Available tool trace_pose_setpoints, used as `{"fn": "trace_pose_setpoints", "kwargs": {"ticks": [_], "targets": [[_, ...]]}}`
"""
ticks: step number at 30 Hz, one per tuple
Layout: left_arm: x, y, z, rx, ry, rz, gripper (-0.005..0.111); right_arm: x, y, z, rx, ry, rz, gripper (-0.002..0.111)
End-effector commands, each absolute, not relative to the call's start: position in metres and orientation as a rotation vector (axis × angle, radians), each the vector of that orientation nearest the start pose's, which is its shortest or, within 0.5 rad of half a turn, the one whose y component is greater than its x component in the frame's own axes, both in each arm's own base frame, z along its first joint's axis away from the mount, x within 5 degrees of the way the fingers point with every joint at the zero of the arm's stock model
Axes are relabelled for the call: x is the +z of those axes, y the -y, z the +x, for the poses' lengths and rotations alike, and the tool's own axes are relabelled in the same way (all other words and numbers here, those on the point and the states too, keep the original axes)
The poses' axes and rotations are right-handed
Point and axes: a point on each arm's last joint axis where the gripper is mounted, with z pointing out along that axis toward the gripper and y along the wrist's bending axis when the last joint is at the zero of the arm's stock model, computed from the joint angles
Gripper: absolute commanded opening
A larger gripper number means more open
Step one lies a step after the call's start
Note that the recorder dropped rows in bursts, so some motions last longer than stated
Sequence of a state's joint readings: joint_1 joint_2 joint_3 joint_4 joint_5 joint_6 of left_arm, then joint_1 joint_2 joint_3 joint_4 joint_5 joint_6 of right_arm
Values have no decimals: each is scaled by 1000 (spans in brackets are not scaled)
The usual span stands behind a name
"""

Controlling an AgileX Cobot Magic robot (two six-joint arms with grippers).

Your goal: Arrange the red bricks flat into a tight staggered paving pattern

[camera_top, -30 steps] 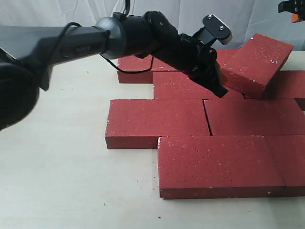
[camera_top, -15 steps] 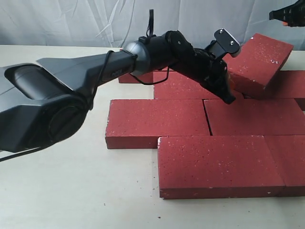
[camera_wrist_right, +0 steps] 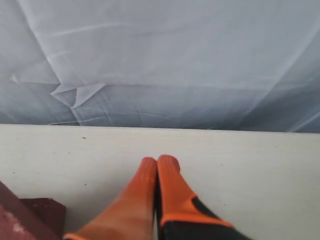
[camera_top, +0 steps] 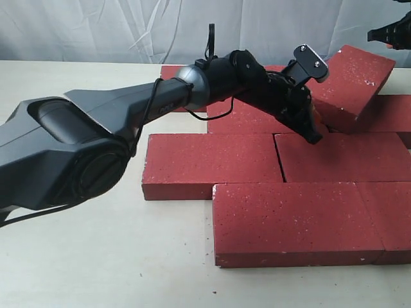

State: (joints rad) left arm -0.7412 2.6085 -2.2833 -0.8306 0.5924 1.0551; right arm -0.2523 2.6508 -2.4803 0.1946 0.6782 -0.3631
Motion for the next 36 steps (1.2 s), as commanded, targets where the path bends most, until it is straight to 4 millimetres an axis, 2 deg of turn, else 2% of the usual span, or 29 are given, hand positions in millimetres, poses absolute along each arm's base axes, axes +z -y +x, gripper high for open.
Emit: {"fn": "trace_pose_setpoints", "kwargs": {"ticks": [1, 13, 19, 24, 32, 36], "targets": [[146, 423, 396, -713, -1811, 1336, 0, 146, 139, 569, -88, -2352, -11, -1], [148, 425, 399, -670, -1786, 1285, 0, 143, 136, 563, -85, -2432, -111, -1], [151, 425, 405, -625, -1761, 1226, 0, 160, 133, 558, -62, -2452, -119, -1], [159, 424, 406, -607, -1740, 1211, 0, 178, 124, 554, 59, -2450, -151, -1], [183, 419, 405, -611, -1728, 1219, 0, 206, 108, 540, 222, -2487, -272, -1], [201, 405, 407, -511, -1767, 1283, 0, 219, 101, 530, 299, -2534, -328, -1]]}}
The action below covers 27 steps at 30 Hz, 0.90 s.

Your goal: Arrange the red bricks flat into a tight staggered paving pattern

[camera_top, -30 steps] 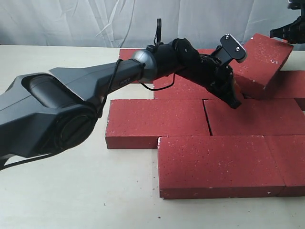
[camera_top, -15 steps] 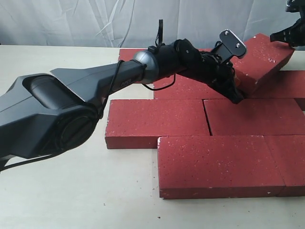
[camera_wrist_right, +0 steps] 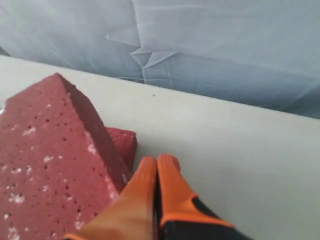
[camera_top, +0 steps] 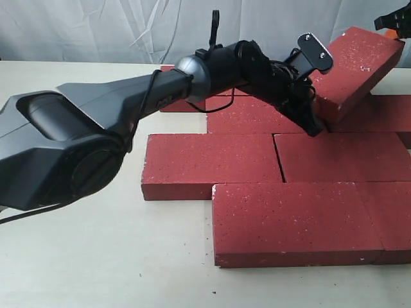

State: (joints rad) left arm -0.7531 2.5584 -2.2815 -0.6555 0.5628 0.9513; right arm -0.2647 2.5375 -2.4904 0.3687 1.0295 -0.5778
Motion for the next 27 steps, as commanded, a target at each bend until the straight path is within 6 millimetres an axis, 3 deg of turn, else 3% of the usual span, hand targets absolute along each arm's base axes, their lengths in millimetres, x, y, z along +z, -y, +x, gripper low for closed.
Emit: {"fn": "trace_pose_setpoints", "kwargs": {"ticks": [1, 4, 12, 19, 27], "targets": [[209, 402, 406, -512, -1780, 1289, 0, 225, 99, 527, 329, -2539, -328, -1], [222, 396, 405, -514, -1806, 1280, 0, 241, 93, 525, 336, -2507, -330, -1], [242, 347, 396, -442, -1900, 1220, 0, 275, 37, 505, 393, -2517, -423, -1], [256, 304, 379, -390, -1942, 1151, 0, 276, 10, 474, 455, -2598, -479, -1], [263, 260, 352, -343, -1982, 1084, 0, 266, -37, 437, 459, -2602, -547, -1]]}}
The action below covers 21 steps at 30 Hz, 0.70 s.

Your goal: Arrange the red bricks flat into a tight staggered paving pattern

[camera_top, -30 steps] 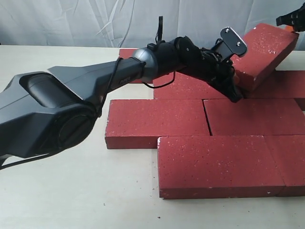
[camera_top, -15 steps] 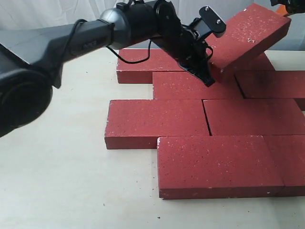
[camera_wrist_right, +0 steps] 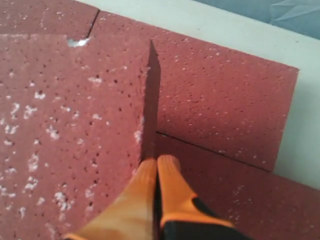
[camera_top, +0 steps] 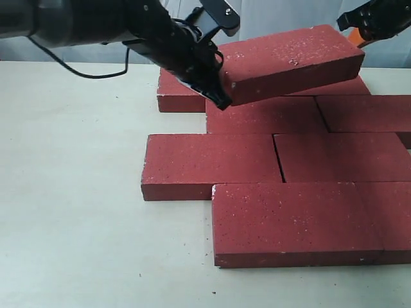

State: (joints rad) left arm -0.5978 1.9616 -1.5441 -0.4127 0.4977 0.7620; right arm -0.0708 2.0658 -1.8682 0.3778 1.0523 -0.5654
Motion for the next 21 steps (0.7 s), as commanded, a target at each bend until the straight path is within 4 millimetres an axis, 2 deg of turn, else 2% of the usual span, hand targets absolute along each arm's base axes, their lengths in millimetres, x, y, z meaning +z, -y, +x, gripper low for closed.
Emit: {"fn": "trace_pose_setpoints", "kwargs": {"ticks": [1, 6, 10, 14, 21], "targets": [[262, 256, 349, -341, -1987, 1078, 0, 264, -45, 433, 466, -2606, -562, -1], [257, 233, 340, -329, -2033, 1013, 0, 247, -78, 419, 492, -2600, -603, -1], [251, 204, 338, -299, -2075, 920, 0, 236, -110, 411, 516, -2586, -663, -1], [244, 175, 334, -239, -2098, 826, 0, 237, -142, 404, 566, -2540, -711, -1], [216, 133, 328, -147, -2179, 715, 0, 241, -198, 389, 590, -2427, -805, -1]]}}
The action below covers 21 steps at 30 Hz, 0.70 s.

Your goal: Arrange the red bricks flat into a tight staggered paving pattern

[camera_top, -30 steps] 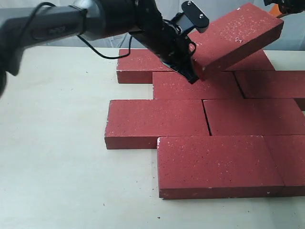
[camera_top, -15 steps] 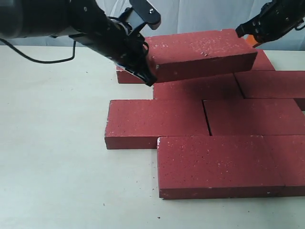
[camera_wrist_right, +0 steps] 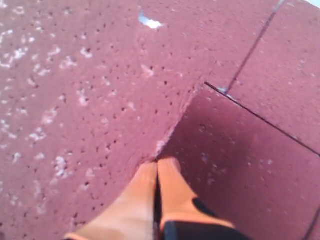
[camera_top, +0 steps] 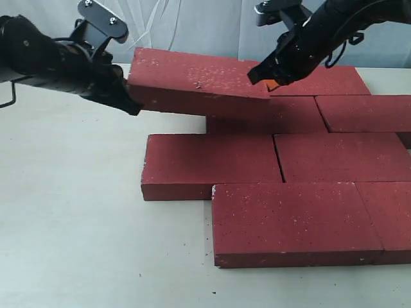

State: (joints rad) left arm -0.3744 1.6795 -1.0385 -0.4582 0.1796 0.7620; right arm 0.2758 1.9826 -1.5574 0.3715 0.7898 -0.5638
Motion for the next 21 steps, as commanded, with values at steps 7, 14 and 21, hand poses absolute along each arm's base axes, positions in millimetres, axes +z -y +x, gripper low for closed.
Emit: {"fn": "trace_pose_setpoints", "kwargs": {"ticks": [7, 14, 21], "targets": [[197, 98, 328, -66, -2226, 574, 0, 229, -239, 382, 575, -2346, -854, -1], [189, 53, 332, 23, -2268, 432, 0, 205, -270, 378, 562, -2315, -888, -1], [180, -1, 333, 139, -2274, 179, 0, 184, -298, 386, 543, -2236, -827, -1]]}}
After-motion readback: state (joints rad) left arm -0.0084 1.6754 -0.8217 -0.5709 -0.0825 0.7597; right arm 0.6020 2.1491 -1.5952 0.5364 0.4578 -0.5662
